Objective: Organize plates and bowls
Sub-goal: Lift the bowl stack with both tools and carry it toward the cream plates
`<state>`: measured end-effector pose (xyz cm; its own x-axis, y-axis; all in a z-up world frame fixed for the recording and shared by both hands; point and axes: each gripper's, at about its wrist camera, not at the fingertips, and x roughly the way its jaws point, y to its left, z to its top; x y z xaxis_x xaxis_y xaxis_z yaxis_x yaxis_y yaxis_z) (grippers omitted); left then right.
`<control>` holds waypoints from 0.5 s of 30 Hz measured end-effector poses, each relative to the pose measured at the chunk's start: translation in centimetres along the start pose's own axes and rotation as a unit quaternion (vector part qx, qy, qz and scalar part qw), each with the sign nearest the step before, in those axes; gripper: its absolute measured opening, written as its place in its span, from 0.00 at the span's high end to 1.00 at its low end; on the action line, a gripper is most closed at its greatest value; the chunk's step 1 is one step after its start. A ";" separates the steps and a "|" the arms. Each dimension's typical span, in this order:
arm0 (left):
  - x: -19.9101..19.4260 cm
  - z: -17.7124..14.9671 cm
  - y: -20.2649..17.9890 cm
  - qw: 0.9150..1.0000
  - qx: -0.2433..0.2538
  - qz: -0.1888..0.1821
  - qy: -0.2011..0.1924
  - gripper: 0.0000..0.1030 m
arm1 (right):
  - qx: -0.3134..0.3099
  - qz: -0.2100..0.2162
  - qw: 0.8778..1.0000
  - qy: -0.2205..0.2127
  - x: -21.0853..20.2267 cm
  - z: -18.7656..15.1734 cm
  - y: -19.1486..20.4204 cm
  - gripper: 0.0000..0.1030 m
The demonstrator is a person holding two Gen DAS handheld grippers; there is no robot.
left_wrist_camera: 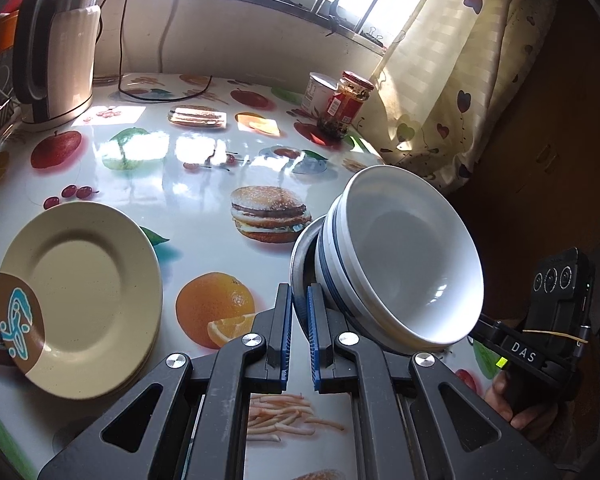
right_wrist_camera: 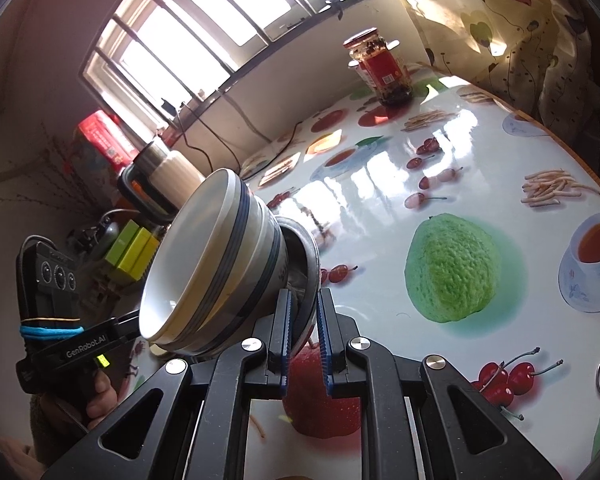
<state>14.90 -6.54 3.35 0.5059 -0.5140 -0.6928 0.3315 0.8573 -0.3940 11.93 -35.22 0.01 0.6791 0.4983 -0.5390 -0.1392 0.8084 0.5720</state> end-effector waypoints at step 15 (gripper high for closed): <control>-1.9 -0.2 1.9 0.999 -0.022 0.023 -0.017 0.94 | -0.019 0.022 0.999 0.016 1.7 0.2 2.3 0.88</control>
<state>14.41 -3.98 3.79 0.5474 -0.4746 -0.6893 0.2726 0.8798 -0.3894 12.91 -32.53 0.51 0.6479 0.5425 -0.5347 -0.1952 0.7968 0.5718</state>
